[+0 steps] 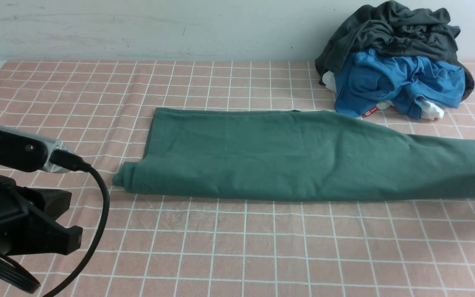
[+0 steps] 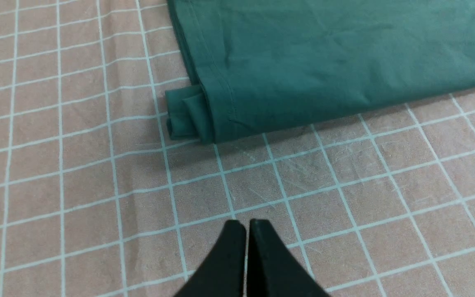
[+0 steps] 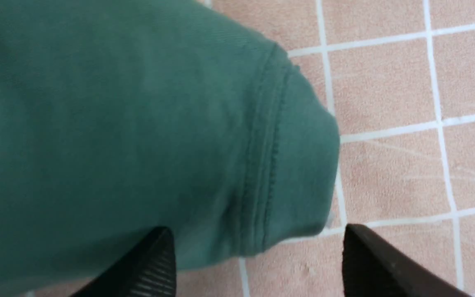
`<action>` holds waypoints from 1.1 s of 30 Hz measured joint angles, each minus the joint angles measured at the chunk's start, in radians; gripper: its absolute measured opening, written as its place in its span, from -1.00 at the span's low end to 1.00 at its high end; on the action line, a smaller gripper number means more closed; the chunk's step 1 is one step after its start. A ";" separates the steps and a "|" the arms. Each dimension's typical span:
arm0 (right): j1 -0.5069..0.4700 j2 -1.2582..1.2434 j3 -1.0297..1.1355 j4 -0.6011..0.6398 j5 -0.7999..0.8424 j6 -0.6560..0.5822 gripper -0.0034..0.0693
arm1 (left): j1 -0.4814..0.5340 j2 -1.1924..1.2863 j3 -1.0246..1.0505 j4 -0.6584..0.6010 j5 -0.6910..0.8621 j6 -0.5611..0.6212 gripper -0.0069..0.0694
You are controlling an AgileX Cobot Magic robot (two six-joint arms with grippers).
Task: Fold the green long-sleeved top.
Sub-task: Use the right arm to clamp the right edge of the fabric, then use the right arm to drag the right edge of the fabric to the left and folds it over the left edge
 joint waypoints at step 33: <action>0.577 -0.167 -0.373 0.031 0.042 -0.008 -0.87 | 0.000 0.000 0.000 -0.024 -0.057 0.003 -0.83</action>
